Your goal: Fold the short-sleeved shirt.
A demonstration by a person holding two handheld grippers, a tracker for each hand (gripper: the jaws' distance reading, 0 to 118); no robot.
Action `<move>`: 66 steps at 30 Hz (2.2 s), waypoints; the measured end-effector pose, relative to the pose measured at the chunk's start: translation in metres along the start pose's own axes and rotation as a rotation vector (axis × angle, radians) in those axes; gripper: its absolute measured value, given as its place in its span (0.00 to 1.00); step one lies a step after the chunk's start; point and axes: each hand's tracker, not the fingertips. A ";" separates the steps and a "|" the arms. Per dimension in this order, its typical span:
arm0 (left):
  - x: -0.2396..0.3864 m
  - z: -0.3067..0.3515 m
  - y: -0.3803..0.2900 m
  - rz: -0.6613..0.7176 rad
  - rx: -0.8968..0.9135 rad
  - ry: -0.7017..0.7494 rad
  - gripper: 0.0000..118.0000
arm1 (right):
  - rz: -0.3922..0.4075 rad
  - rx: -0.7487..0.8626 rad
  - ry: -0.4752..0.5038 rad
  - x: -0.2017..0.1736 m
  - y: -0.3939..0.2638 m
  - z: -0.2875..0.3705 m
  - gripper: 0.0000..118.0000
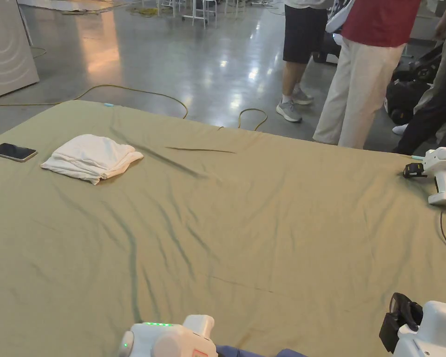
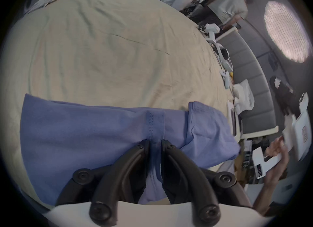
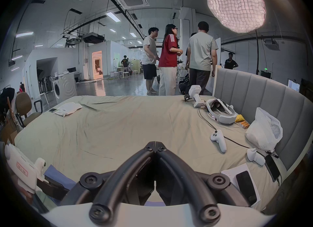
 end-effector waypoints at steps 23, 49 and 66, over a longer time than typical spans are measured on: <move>-0.143 0.131 -0.014 0.160 0.232 -0.051 0.58 | 0.000 0.129 0.007 -0.007 0.022 0.006 0.00; -0.217 0.040 -0.033 0.347 0.133 -0.488 0.16 | 0.020 0.107 -0.013 -0.010 0.021 0.011 0.00; -0.180 0.207 0.001 0.171 0.256 0.018 0.14 | 0.031 0.102 0.012 -0.005 0.020 0.008 0.00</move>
